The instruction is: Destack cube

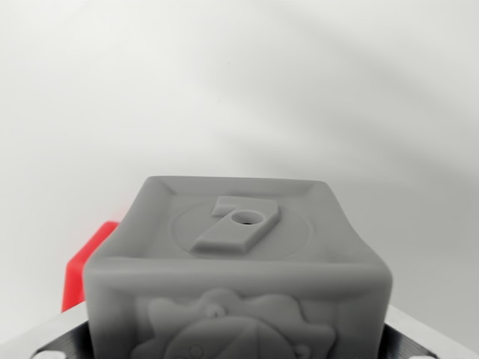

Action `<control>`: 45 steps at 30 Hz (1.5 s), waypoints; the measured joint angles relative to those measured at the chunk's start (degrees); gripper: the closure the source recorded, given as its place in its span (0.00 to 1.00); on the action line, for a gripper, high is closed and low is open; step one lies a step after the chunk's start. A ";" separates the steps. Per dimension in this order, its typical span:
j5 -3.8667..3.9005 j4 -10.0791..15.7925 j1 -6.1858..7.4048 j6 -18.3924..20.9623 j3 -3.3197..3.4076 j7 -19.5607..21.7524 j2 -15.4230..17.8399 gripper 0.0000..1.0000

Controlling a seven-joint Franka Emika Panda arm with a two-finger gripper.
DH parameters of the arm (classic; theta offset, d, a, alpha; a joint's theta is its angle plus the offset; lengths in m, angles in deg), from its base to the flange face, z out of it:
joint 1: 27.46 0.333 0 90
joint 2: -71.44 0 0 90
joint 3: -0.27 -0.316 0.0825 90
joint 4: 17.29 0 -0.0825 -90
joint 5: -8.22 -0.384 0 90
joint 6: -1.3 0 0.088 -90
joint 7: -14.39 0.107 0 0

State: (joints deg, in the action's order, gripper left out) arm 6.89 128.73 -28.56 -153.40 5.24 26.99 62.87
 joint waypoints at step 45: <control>-0.82 -16.82 -3.26 3.99 -1.53 -15.03 -12.90 1.00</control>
State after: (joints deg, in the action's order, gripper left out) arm 6.07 111.91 -31.82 -149.41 3.71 11.97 49.97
